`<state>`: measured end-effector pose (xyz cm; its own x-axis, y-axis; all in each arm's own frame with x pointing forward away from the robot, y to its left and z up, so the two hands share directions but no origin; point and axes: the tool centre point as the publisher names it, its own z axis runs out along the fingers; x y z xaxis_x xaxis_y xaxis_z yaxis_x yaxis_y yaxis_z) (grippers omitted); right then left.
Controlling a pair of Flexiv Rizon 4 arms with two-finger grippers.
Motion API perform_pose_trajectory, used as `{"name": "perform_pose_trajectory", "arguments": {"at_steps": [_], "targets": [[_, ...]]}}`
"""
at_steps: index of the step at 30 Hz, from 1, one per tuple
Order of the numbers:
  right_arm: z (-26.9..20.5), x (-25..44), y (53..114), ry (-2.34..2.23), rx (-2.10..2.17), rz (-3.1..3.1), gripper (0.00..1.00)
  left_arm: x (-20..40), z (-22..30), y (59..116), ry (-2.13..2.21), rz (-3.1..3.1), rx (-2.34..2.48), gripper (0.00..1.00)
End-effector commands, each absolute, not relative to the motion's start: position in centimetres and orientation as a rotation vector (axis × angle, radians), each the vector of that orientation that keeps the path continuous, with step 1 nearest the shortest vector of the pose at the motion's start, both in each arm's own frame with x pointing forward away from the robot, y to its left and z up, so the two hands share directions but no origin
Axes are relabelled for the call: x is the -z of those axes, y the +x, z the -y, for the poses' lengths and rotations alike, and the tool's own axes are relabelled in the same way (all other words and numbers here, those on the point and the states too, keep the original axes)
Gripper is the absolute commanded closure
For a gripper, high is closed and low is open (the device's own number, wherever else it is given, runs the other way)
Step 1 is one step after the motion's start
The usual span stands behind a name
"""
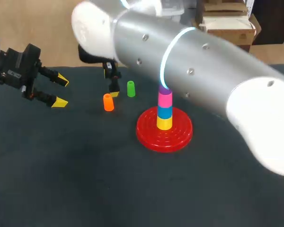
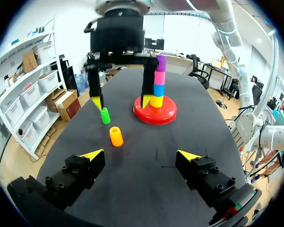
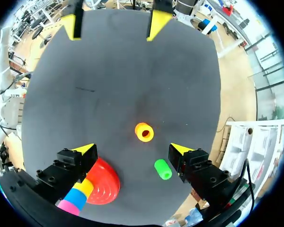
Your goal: Pick up and stack the cylinders on the red base in this order: pink,purple,orange,green
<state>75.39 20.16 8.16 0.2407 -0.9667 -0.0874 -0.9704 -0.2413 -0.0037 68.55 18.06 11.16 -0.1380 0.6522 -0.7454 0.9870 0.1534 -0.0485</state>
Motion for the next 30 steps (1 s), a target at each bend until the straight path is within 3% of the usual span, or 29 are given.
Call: {"name": "perform_pose_trajectory", "arguments": {"at_steps": [1,24,26,27,28,30], "targets": [[-20.8,-6.7,77.7,-2.571,-0.325,-1.985,0.00,-11.1,-18.1,68.4,1.556,-1.856,0.748,0.00],[-22.8,-3.4,77.8,-2.676,-0.393,-1.938,0.01,-11.1,-18.1,68.4,1.556,-1.856,0.748,0.00],[-22.8,-3.1,77.6,-2.686,-0.398,-1.937,0.18,-11.1,-18.1,68.4,1.556,-1.856,0.748,0.00],[-22.8,-3.0,77.5,-2.690,-0.398,-1.937,0.38,-11.1,-18.1,68.4,1.556,-1.856,0.748,0.00],[-22.8,-2.8,77.5,-2.692,-0.400,-1.939,0.50,-11.1,-18.1,68.4,1.556,-1.856,0.748,0.00],[-22.7,-2.5,77.5,-2.700,-0.396,-1.948,0.53,-11.1,-18.1,68.4,1.556,-1.856,0.748,0.00]]}}
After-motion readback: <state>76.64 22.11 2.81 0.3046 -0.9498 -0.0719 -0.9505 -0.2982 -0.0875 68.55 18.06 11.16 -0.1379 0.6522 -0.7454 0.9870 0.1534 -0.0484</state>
